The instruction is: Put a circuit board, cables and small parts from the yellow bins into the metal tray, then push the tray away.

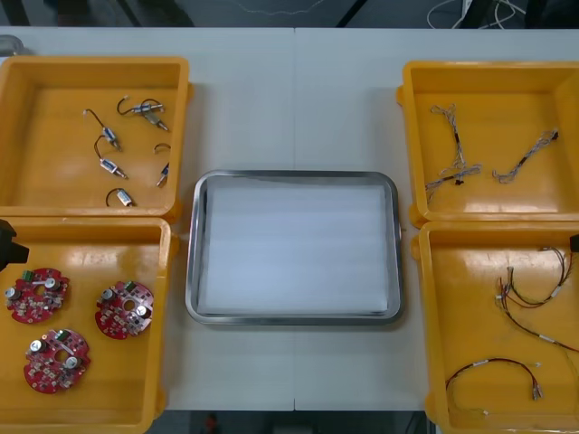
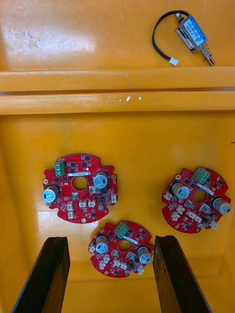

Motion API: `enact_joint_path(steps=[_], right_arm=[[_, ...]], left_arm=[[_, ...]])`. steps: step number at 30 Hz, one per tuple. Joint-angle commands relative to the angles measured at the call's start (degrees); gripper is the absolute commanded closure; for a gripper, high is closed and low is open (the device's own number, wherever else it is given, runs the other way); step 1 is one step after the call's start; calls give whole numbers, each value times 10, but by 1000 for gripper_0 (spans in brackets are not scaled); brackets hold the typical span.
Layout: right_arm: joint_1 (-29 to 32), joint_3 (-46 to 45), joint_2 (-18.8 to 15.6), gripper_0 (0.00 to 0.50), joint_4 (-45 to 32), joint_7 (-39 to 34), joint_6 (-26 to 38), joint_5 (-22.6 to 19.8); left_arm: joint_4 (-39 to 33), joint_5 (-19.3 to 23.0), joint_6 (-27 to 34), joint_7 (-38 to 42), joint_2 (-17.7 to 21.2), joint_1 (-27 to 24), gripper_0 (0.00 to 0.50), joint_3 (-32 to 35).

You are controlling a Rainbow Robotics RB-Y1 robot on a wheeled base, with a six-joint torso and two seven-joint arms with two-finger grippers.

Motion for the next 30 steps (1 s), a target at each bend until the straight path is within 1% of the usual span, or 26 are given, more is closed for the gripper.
enact_joint_path(steps=[1,30], right_arm=[[-11,0,-21,0,-16,24,2,-5],[-11,0,-21,0,-16,24,2,-5]], left_arm=[[-4,-6,5,30,-6,-15,0,-3],[-4,-6,5,30,-6,-15,0,-3]])
